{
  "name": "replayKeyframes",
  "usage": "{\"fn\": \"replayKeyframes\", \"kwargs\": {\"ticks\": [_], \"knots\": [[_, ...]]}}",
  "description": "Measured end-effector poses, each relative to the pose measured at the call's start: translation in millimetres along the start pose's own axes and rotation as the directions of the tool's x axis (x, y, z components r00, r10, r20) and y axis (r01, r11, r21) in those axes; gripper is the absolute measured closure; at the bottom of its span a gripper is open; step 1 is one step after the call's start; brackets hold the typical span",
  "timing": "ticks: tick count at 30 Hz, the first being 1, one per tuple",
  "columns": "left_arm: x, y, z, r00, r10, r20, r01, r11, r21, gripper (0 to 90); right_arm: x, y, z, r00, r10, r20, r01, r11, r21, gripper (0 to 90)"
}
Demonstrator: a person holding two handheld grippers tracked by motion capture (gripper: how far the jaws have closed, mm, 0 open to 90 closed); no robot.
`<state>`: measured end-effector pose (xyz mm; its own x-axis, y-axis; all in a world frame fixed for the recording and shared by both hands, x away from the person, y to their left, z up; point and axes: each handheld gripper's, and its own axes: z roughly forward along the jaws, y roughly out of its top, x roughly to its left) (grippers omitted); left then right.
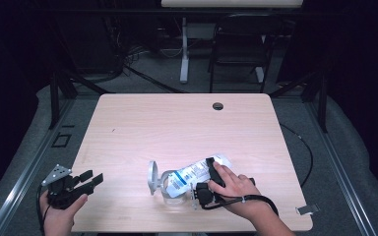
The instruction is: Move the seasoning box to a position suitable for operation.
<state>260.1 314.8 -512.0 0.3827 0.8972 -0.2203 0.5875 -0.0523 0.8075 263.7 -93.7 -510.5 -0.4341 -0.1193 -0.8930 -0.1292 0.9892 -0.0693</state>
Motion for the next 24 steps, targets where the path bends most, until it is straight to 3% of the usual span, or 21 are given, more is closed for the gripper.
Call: {"fn": "replayKeyframes", "kwargs": {"ticks": [24], "knots": [[0.3,0.4,-1.4,1.0000,-0.001,0.000,0.001,1.0000,0.001,50.9,-0.7,2.1,-2.1,0.9987,-0.046,0.021,0.045,0.999,0.009,45.1]]}}
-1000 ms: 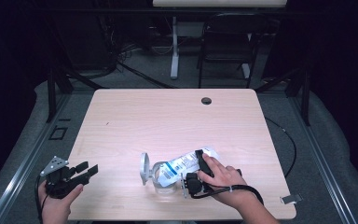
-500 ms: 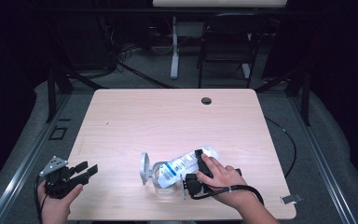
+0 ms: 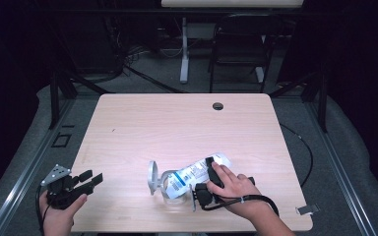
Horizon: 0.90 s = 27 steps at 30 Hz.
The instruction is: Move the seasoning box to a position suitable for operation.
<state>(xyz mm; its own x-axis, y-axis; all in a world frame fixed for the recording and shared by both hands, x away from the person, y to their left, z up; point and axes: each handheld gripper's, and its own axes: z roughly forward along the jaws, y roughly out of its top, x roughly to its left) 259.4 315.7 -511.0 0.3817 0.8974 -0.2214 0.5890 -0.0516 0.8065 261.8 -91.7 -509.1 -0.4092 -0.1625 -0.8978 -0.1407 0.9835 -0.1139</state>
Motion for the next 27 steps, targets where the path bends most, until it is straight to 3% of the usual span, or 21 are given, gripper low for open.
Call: {"fn": "replayKeyframes", "kwargs": {"ticks": [27], "knots": [[1.1,-0.7,0.6,1.0000,-0.006,0.002,0.006,1.0000,-0.004,50.9,-1.5,0.2,-0.1,0.9999,-0.014,-0.001,0.014,1.000,-0.003,45.3]]}}
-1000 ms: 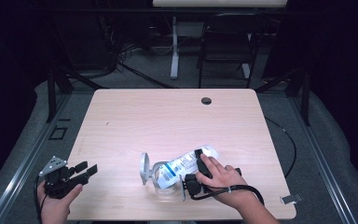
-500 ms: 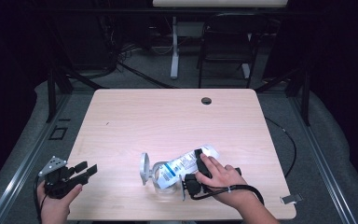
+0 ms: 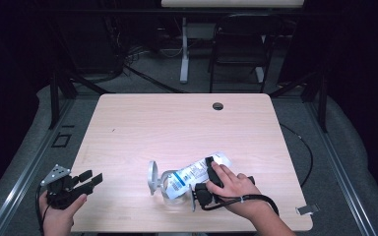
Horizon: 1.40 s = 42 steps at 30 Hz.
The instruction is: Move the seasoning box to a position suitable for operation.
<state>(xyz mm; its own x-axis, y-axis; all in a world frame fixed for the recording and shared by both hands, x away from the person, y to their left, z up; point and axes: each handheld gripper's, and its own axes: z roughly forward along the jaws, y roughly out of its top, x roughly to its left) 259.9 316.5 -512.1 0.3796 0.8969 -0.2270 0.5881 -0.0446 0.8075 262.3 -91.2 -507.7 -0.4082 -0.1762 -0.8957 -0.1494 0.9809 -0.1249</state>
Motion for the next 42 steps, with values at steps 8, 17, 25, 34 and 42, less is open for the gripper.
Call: {"fn": "replayKeyframes", "kwargs": {"ticks": [8,17,25,34,42], "knots": [[0.4,-0.4,0.5,1.0000,-0.001,-0.001,0.001,1.0000,0.002,50.9,-0.6,-0.7,-0.2,1.0000,-0.007,0.002,0.007,1.000,0.006,45.3],[1.1,-0.7,0.7,1.0000,-0.004,-0.001,0.004,1.0000,0.008,50.9,-0.9,-1.0,-0.9,0.9999,-0.012,0.002,0.012,1.000,0.003,45.4],[0.8,-0.7,0.7,1.0000,-0.003,-0.001,0.003,1.0000,0.008,50.9,-1.4,-0.9,-1.4,0.9998,-0.020,0.005,0.020,1.000,0.004,45.6],[0.9,-0.5,0.3,1.0000,-0.004,0.000,0.004,1.0000,0.007,50.9,-2.4,-0.7,-1.9,0.9997,-0.025,0.008,0.025,1.000,0.003,45.8],[1.6,-0.9,0.5,1.0000,-0.004,-0.003,0.004,1.0000,0.004,50.9,-4.1,-0.2,-3.5,0.9992,-0.038,0.008,0.038,0.999,0.023,46.0]]}}
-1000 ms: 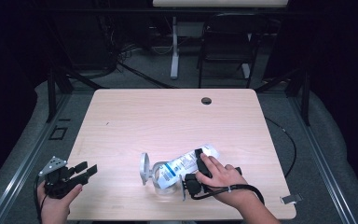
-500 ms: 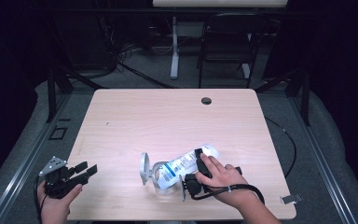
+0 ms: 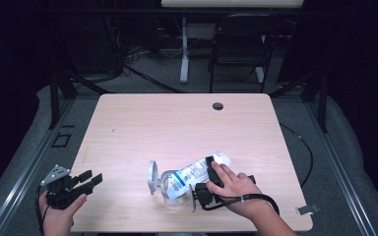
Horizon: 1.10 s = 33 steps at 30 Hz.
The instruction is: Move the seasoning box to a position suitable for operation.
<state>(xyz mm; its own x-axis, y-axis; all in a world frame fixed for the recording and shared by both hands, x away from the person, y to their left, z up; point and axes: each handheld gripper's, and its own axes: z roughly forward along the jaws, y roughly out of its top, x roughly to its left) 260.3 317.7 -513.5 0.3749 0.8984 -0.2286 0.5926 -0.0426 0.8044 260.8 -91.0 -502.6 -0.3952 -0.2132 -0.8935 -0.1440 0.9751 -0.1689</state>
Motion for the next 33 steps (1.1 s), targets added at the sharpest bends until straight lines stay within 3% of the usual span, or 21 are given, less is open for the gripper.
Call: {"fn": "replayKeyframes", "kwargs": {"ticks": [33], "knots": [[0.8,-0.5,0.1,1.0000,-0.004,0.000,0.004,1.0000,-0.003,50.9,0.4,0.1,0.7,1.0000,-0.002,0.004,0.002,1.000,-0.012,46.1]]}}
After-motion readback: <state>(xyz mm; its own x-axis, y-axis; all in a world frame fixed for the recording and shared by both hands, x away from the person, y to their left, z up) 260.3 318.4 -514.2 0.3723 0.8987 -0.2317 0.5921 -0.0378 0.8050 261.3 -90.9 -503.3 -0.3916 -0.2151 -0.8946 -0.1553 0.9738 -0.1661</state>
